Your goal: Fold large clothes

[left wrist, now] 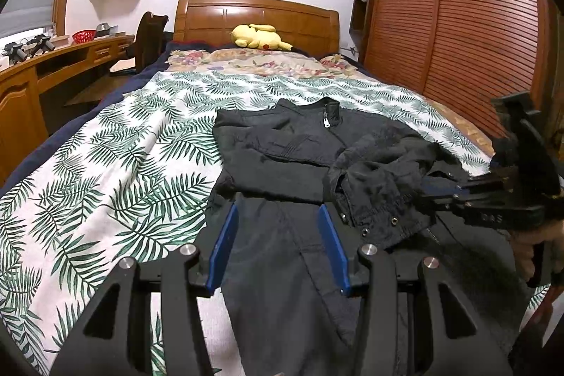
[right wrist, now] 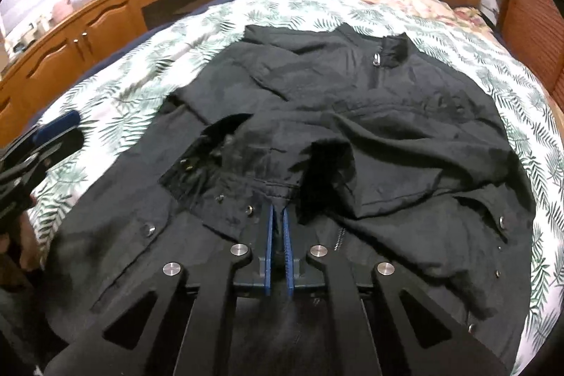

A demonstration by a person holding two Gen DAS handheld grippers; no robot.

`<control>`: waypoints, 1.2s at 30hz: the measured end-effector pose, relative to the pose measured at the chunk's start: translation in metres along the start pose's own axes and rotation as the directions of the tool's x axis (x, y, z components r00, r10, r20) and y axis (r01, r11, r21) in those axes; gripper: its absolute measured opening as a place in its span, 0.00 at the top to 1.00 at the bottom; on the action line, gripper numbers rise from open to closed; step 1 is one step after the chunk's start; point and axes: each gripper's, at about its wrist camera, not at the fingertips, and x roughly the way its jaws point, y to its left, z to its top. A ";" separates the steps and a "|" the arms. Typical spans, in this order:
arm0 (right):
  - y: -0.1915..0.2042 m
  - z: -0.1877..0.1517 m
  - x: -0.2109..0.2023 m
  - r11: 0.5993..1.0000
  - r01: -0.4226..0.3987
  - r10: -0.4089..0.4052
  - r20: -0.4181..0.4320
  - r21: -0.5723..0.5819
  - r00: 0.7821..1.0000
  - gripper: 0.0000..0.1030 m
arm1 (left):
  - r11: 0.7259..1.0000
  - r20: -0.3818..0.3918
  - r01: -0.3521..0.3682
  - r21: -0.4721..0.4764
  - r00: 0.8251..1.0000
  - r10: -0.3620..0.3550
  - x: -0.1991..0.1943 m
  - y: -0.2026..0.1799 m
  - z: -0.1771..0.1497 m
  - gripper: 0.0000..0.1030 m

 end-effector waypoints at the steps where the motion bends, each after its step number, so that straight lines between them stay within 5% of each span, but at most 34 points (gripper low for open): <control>1: 0.003 -0.001 -0.005 1.000 -0.001 0.001 0.007 -0.003 1.000 0.98 | 1.000 0.003 0.004 -0.002 1.000 -0.004 -0.001 0.000 0.001 0.55; 8: 0.033 -0.018 -0.042 0.999 -0.036 0.036 0.038 0.007 0.999 0.98 | 0.999 0.015 0.031 -0.007 0.999 -0.031 -0.004 -0.003 0.008 0.55; 17: 0.038 -0.050 -0.037 0.999 -0.006 0.008 -0.056 0.037 0.998 0.92 | 0.998 -0.023 0.068 0.008 0.997 -0.068 0.008 -0.022 0.007 0.55; 18: 0.034 -0.053 -0.037 0.999 -0.007 0.009 -0.060 0.041 0.998 0.89 | 0.997 -0.027 0.071 0.011 0.997 -0.071 0.009 -0.026 0.007 0.55; 20: 0.025 -0.059 -0.039 0.998 -0.004 0.007 -0.057 0.057 0.998 0.67 | 0.997 -0.034 0.071 0.025 0.997 -0.070 0.014 -0.035 0.007 0.55; 22: 0.013 -0.063 -0.045 0.998 -0.006 0.008 -0.033 0.059 0.999 0.59 | 0.996 -0.043 0.071 0.046 0.997 -0.069 0.017 -0.044 0.006 0.55; 36: -0.096 -0.080 -0.030 0.987 0.135 -0.139 0.045 0.086 0.989 0.56 | 0.992 -0.158 0.038 0.118 0.987 -0.020 0.056 -0.073 -0.014 0.55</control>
